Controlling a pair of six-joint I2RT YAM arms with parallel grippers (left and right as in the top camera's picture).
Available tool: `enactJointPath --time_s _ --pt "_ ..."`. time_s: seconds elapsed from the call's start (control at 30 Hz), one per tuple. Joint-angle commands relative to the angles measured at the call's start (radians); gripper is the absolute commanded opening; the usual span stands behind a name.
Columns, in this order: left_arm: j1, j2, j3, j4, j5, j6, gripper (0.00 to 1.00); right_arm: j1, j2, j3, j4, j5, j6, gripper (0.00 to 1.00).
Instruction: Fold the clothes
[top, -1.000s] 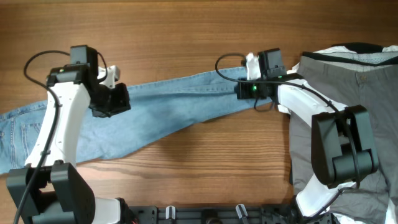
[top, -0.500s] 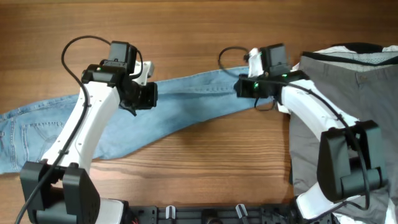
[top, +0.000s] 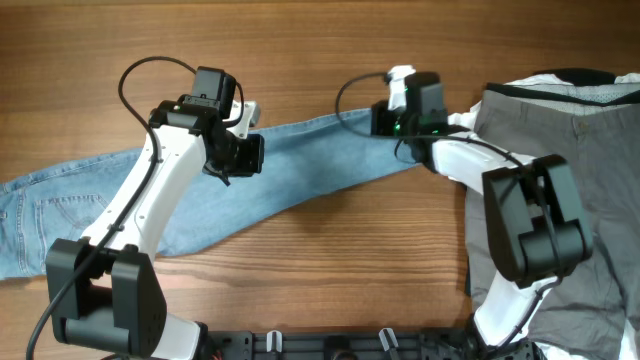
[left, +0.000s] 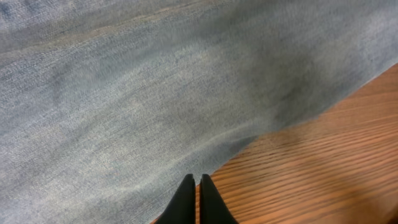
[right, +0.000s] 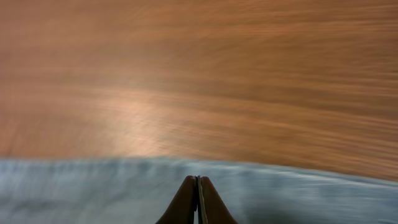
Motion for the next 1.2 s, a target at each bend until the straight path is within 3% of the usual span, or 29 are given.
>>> enactJointPath --time_s 0.0,0.03,0.13,0.23,0.33,0.43,0.6,0.73,0.9,1.03,1.1,1.17 --pt "-0.003 0.012 0.014 -0.029 -0.063 0.006 0.11 -0.049 -0.101 0.030 -0.074 0.055 0.056 0.11" --pt "-0.003 0.012 0.014 -0.045 -0.101 0.006 0.12 -0.064 -0.143 0.030 -0.130 0.055 0.057 0.17" --pt "0.009 0.010 0.014 -0.091 -0.166 0.005 0.09 -0.101 -0.287 0.030 -0.361 -0.050 0.024 0.20" --pt "0.010 0.010 0.014 -0.063 -0.043 0.007 0.04 -0.094 -0.331 0.029 -0.494 -0.222 -0.043 0.10" --pt "-0.018 0.014 0.005 0.016 -0.032 0.007 0.04 -0.071 -0.305 0.010 -0.569 -0.194 -0.035 0.04" --pt "-0.043 0.017 -0.048 0.122 -0.032 0.006 0.04 -0.068 -0.227 -0.024 -0.521 -0.087 0.025 0.04" --pt "-0.044 0.045 -0.110 0.142 -0.032 0.006 0.04 -0.069 -0.033 -0.025 -0.301 -0.010 0.116 0.04" --pt "-0.044 0.047 -0.117 0.146 -0.032 0.006 0.13 -0.070 0.106 -0.025 -0.046 -0.025 0.226 0.04" --pt "-0.044 0.049 -0.118 0.225 -0.032 0.006 0.14 -0.070 0.172 -0.025 0.063 0.015 0.486 0.04" --pt "-0.044 0.084 -0.118 0.275 -0.042 0.006 0.12 -0.076 0.191 -0.025 0.023 0.028 0.431 0.04" --pt "-0.040 0.120 -0.118 0.274 -0.148 -0.034 0.04 -0.085 0.186 -0.025 -0.004 0.004 0.359 0.05" --pt "-0.013 0.182 -0.118 0.302 -0.281 -0.134 0.04 -0.103 0.179 -0.025 -0.050 -0.057 0.291 0.04"
